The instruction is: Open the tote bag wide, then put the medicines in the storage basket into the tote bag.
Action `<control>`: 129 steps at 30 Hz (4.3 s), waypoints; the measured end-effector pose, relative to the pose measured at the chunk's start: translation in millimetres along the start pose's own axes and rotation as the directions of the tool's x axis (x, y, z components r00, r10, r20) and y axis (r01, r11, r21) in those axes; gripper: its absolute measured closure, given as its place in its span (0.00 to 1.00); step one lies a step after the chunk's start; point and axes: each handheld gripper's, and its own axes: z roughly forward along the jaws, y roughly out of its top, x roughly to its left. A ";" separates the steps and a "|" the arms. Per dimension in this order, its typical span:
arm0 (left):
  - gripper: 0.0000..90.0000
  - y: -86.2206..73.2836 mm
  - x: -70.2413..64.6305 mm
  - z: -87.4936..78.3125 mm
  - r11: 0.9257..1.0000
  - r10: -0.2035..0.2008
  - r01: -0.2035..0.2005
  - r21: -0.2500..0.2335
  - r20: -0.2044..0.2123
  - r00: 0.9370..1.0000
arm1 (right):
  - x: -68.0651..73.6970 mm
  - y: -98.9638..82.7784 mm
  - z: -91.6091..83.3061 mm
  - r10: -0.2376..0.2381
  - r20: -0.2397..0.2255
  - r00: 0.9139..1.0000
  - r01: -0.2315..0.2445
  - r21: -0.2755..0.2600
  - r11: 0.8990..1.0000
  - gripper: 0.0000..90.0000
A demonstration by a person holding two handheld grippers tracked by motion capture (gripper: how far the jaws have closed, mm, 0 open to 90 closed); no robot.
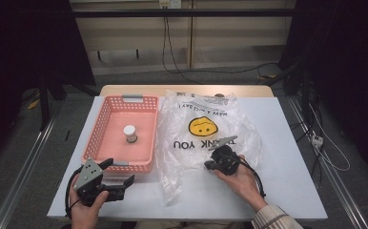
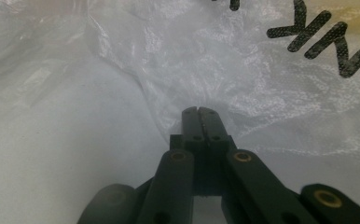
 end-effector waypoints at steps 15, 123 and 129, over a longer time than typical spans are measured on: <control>0.07 0.0 0.1 -0.6 1.000 -0.001 0.001 -0.003 -0.002 1.000 | -0.3 5.1 -24.5 0.017 -0.013 1.000 -0.018 -0.134 0.991 1.00; 0.09 72.0 53.4 41.8 0.990 -0.019 0.014 0.143 0.033 0.999 | -30.2 50.2 -85.3 0.050 -0.066 0.997 -0.074 -0.434 0.898 1.00; 0.08 77.1 66.0 54.6 0.982 -0.017 0.010 0.189 0.037 0.999 | -31.7 52.6 -85.7 0.048 -0.068 0.997 -0.073 -0.440 0.895 1.00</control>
